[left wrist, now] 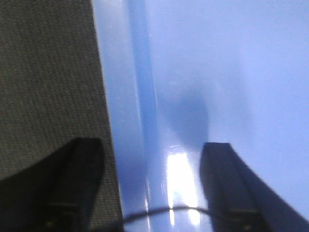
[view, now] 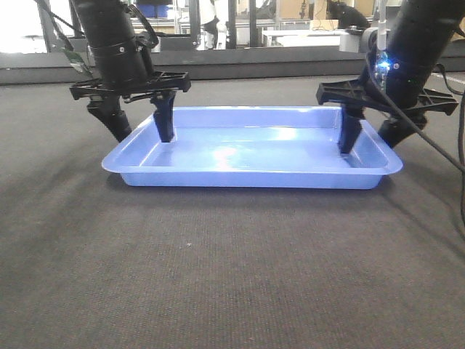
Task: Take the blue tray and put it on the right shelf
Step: 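Lower both grippers onto opposite rims of the blue tray and close, then lift the blue tray off the table with both grippers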
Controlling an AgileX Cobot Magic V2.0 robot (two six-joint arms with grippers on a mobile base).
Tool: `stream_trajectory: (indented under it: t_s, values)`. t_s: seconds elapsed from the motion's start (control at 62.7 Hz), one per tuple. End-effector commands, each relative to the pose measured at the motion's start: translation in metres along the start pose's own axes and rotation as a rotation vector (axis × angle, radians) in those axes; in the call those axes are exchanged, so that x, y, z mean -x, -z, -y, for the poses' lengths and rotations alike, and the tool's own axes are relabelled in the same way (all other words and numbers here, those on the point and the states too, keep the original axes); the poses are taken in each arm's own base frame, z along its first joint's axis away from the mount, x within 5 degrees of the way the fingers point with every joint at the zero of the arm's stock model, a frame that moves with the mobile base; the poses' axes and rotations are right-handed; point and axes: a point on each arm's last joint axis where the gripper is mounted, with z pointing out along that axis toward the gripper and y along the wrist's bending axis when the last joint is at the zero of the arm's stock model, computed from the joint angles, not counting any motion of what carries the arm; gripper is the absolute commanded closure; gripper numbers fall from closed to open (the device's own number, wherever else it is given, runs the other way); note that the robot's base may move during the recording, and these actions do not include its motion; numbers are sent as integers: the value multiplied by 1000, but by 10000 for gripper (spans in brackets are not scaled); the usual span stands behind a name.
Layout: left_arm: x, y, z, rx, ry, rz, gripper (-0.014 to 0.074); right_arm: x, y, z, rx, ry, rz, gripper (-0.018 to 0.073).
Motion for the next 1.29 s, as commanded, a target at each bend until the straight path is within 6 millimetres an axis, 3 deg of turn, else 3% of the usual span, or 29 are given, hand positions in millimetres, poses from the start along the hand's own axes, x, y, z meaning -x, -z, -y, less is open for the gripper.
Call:
stream_trajectory:
  t_s: [0.0,0.048,0.112,0.239,0.367,0.638,0.83,1.037,1.276]
  values:
    - [7,45,8,-28,-6,100,450,15,28,-7,29,11,97,421]
    - [6,45,8,-28,-4,96,540,14,28,-7,28,11,90,511]
    - [6,45,8,-28,-2,91,649,14,28,-7,28,11,87,495]
    - [3,45,7,-24,19,60,638,15,36,-8,31,13,99,494]
    - [-3,59,5,13,7,27,638,19,61,-11,46,18,152,494]
    - [-18,162,14,-4,-12,205,637,12,158,-19,86,40,262,494]
    - [-54,196,12,11,-13,198,638,-9,208,-21,105,58,292,494]
    - [-102,207,4,60,-14,130,638,-28,218,-28,117,90,229,494]
    - [-138,232,2,55,12,155,638,-44,218,-52,155,169,147,494]
